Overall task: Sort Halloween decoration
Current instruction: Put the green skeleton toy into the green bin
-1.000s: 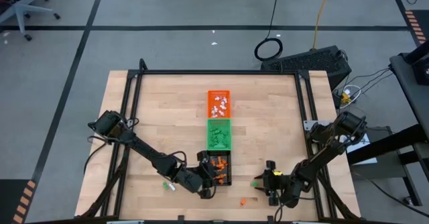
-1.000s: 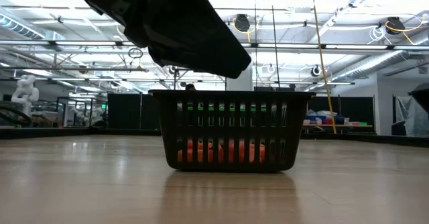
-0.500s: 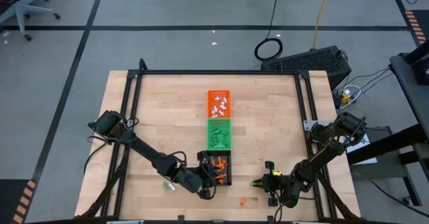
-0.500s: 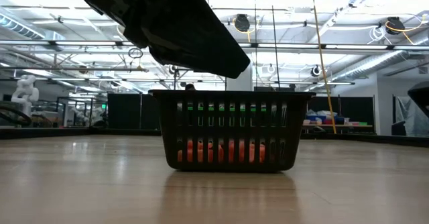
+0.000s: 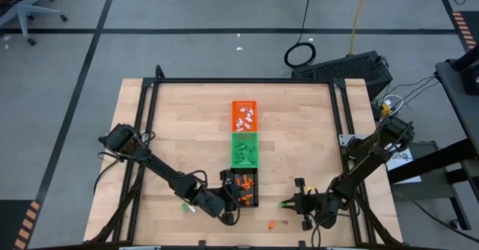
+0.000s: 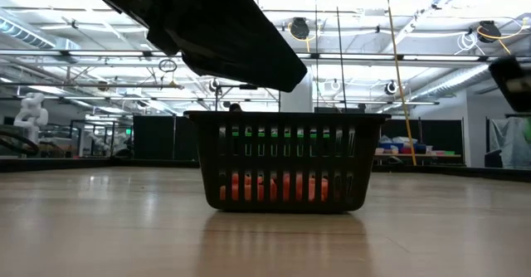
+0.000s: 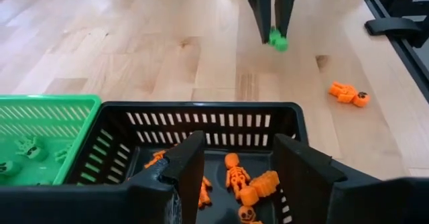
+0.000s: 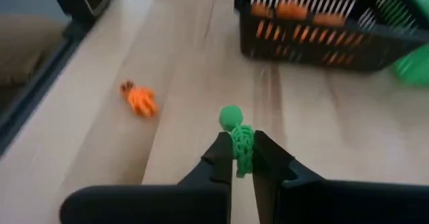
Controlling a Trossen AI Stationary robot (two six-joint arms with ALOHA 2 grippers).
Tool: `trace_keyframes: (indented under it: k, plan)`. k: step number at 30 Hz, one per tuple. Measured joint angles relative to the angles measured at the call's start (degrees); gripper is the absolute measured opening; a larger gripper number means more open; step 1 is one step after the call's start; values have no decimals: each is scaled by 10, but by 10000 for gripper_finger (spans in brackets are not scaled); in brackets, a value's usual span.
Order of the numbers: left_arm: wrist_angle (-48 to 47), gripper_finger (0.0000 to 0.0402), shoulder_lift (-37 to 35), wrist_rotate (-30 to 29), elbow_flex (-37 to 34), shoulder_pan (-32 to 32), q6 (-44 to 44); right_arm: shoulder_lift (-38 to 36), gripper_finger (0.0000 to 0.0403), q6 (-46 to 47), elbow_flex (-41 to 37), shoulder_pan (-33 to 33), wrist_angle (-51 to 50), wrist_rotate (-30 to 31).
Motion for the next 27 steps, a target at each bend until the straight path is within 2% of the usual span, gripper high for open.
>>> trace_keyframes:
  k: [8, 19, 27]
  plan:
    - [0, 177, 0, -6, 0, -1, -3, -74, 5, -114, 0, -4, 2, 35]
    - [-1, 177, 0, -16, 0, -10, 1, -182, 5, -249, 1, -4, 2, 50]
    - [-1, 177, 0, -25, 0, -13, 16, -218, 5, -323, 1, -15, 2, 52]
